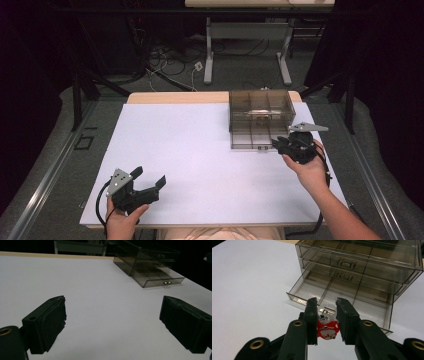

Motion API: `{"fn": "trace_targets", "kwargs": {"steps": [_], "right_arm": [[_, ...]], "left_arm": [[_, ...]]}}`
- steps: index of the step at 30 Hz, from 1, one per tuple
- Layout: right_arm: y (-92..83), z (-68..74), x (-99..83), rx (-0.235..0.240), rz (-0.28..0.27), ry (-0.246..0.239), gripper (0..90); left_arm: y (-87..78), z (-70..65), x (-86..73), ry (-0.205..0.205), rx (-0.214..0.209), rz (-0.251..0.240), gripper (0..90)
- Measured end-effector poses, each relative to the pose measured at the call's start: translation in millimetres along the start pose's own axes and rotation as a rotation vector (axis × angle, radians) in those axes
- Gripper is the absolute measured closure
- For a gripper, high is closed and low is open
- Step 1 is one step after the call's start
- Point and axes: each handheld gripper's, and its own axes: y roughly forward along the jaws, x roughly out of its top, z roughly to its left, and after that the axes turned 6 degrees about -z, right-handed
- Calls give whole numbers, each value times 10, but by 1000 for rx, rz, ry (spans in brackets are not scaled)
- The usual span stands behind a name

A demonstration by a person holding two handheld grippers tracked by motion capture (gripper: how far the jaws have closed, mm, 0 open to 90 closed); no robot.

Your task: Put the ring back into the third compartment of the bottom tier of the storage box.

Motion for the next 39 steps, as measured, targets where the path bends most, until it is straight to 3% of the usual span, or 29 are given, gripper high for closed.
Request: {"fn": "trace_targets", "kwargs": {"steps": [11, 33, 39], "right_arm": [[101, -23, 86, -14, 18, -1, 713], [324, -252, 176, -87, 49, 85, 713], [404, -313, 172, -110, 65, 90, 713]], "left_arm": [[2, 0, 0, -1, -1, -1, 73], [4, -1, -1, -1, -2, -1, 73], [9, 6, -2, -3, -1, -1, 73]]}}
